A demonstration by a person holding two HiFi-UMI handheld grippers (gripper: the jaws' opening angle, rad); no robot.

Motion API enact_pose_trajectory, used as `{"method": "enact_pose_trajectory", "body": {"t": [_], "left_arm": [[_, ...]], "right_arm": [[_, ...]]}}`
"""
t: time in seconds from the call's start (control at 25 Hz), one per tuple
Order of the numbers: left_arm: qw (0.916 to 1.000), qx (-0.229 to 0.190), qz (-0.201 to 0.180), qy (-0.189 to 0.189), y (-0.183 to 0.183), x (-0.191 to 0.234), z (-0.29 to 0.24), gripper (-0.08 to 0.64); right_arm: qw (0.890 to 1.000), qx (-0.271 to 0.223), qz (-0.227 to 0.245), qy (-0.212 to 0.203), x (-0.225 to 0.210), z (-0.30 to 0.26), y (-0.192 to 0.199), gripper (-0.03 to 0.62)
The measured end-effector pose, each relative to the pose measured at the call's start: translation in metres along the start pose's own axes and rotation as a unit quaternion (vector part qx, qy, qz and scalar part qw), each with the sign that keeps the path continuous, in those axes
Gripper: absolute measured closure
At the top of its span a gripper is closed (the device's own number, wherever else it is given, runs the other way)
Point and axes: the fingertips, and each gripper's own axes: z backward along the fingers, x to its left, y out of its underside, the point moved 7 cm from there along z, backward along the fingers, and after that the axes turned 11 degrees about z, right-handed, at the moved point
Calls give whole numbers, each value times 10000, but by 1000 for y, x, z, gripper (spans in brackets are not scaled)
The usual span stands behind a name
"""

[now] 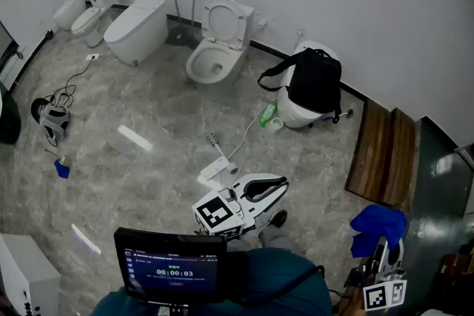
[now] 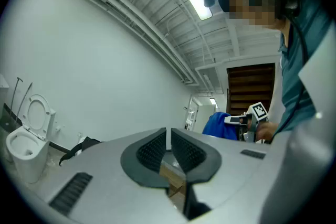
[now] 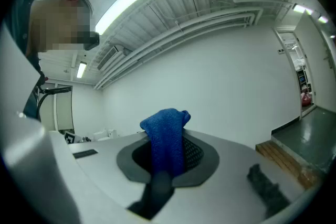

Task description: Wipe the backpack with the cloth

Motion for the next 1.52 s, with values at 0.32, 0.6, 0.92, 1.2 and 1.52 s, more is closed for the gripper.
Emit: {"method": "enact_pose_trajectory", "body": {"t": [0.32,0.6,0.92,1.2,1.52], "left_arm": [[9973,212,122,-690,-6,81,-69,526],[9951,423,183,-879,-17,134,-180,526],[9910,626,194,-1164,-13,179,-246,526],[9847,403,715,-1535,-8,268,-269,526],[9813,462,764,-1704,-32,404,-279,526]], "right_arm": [[9960,206,-404,-775,-64,-155,42,552],[9896,304,-520,-1309,-142,-276,65,552],[9744,751,-397,-2080,-168,-404,112,552],[9582,1421,-863,-2326,-161,-522,193,552],[9233,2958,-1009,-2233,-114,-634,358,552]]}}
